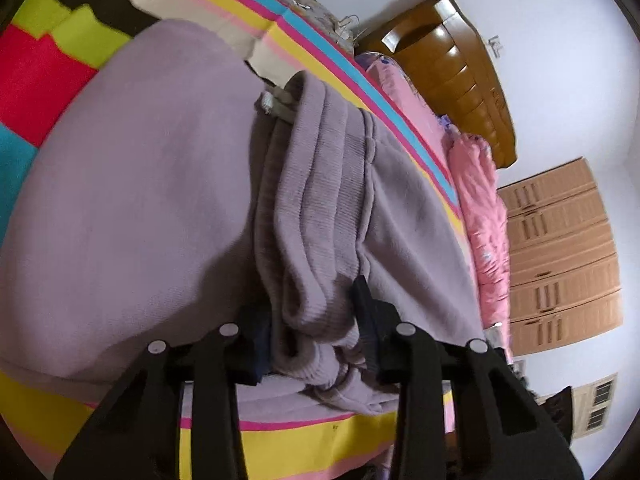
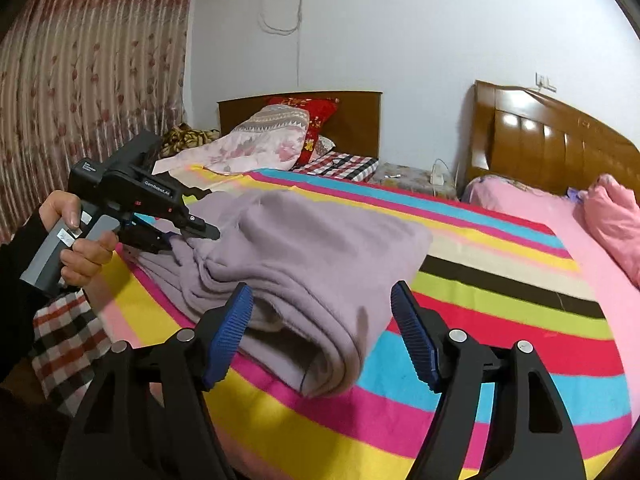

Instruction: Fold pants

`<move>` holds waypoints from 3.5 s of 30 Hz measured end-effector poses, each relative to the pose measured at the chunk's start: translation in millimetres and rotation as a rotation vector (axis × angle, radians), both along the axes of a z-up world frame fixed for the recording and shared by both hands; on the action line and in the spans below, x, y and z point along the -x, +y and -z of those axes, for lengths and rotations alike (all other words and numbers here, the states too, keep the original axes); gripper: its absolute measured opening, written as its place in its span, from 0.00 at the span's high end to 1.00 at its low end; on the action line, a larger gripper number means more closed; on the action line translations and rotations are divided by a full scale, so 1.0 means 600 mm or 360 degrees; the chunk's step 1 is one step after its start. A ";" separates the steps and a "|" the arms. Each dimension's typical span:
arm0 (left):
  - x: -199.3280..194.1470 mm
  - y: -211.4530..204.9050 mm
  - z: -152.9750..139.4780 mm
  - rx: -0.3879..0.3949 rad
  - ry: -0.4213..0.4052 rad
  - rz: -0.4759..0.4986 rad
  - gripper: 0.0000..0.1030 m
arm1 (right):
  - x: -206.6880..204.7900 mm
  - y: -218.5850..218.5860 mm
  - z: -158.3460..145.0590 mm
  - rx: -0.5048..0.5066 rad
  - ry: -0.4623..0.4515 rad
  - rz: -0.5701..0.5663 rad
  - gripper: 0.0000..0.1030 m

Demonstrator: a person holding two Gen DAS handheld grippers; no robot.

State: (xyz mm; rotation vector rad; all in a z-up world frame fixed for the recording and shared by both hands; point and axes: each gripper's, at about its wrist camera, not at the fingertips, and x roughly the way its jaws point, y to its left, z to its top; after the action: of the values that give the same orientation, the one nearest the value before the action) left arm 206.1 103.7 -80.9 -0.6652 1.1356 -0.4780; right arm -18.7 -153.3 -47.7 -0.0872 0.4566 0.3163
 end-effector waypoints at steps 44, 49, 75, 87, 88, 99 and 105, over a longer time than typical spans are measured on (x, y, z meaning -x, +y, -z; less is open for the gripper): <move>0.026 -0.058 -0.174 -0.0121 -0.0476 0.0186 0.79 | -0.044 0.032 0.109 0.0288 0.0274 0.0579 0.23; 0.085 0.108 -0.194 -0.0088 -0.0645 -0.0076 0.79 | -0.035 0.053 0.102 0.0424 0.0179 0.0548 0.15; 0.157 -0.004 -0.134 -0.0922 -0.0772 -0.0052 0.20 | -0.090 0.107 0.021 -0.0081 0.0282 -0.0019 0.52; 0.190 0.008 -0.040 -0.1195 -0.0676 0.0072 0.23 | -0.060 0.142 0.086 0.0138 0.0314 -0.0160 0.51; 0.186 0.004 -0.039 -0.1203 -0.0676 0.0073 0.23 | -0.061 0.142 0.084 0.0142 0.0336 -0.0158 0.50; 0.178 0.001 -0.043 -0.1206 -0.0695 0.0105 0.23 | -0.107 0.190 0.048 0.0020 0.0367 -0.0197 0.50; 0.158 0.040 -0.086 -0.0959 -0.0598 0.0064 0.23 | -0.088 0.202 0.080 0.0128 0.0293 -0.0231 0.46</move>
State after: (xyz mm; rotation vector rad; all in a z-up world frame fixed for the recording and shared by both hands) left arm 111.3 127.7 -29.0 -0.0223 0.8698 -0.2552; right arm 34.3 -31.9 -95.8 -0.1708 0.6472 0.4510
